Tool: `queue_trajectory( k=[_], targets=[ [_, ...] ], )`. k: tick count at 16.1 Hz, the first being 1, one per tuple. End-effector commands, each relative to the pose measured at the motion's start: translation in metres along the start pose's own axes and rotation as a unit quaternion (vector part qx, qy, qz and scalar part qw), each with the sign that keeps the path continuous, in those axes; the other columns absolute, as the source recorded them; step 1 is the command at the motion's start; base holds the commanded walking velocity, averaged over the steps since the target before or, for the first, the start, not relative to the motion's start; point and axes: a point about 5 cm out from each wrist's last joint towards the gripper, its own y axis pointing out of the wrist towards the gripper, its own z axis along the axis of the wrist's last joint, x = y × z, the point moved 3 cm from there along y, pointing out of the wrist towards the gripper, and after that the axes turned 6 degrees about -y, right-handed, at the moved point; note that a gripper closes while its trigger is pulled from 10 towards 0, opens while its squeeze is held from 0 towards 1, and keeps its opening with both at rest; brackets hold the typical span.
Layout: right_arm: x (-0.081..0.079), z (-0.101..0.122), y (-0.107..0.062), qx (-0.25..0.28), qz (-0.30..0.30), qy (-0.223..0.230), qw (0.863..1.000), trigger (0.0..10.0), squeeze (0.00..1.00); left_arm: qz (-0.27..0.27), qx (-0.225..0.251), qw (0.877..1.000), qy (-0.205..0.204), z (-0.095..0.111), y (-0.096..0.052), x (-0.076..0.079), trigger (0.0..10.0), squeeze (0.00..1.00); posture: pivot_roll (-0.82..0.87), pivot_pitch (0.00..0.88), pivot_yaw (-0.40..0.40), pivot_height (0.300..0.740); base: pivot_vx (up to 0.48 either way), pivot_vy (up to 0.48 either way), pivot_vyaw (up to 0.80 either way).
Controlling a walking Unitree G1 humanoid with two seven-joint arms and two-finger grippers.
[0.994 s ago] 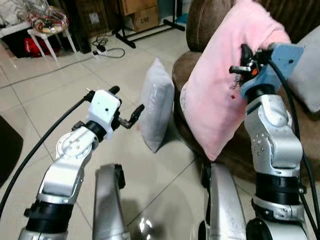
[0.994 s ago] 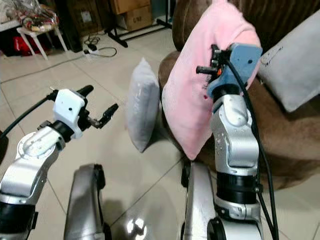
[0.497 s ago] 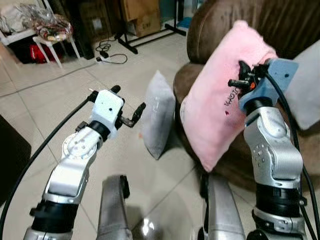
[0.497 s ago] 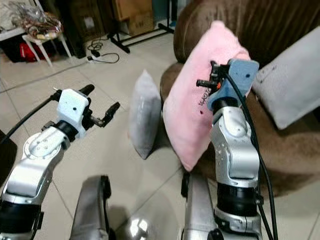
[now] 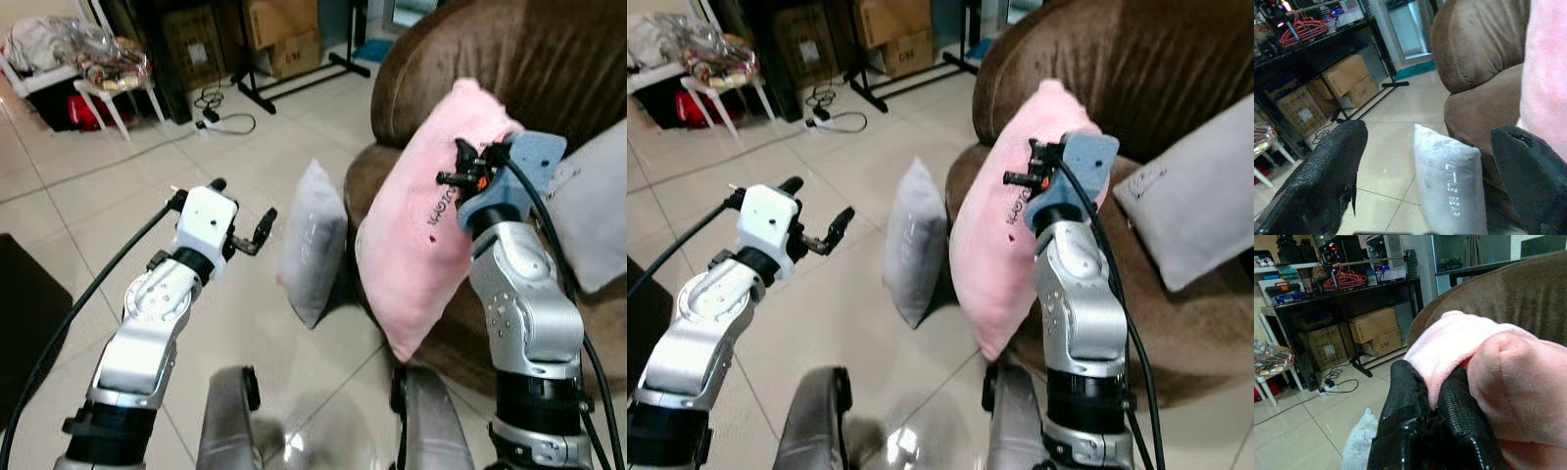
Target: Move the pillow to the sofa from floor
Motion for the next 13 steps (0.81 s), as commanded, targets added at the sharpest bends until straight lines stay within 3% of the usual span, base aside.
queue_trajectory(
  k=[1,13],
  targets=[
    [-0.0046,0.0066,-0.0019,0.011,0.006,0.001,1.0,10.0,0.0,0.017,-0.002,1.0,0.004,0.0015,0.0007,-0.0074,10.0,0.0,-0.11,0.0,0.053,0.605,0.0,0.0,0.0],
    [-0.004,-0.0009,-0.0055,-0.001,0.001,0.005,1.0,10.0,0.0,0.002,0.002,1.0,0.031,0.0029,0.0023,-0.0034,10.0,0.0,-0.11,0.0,0.065,0.72,0.0,0.0,0.0]
  ],
)
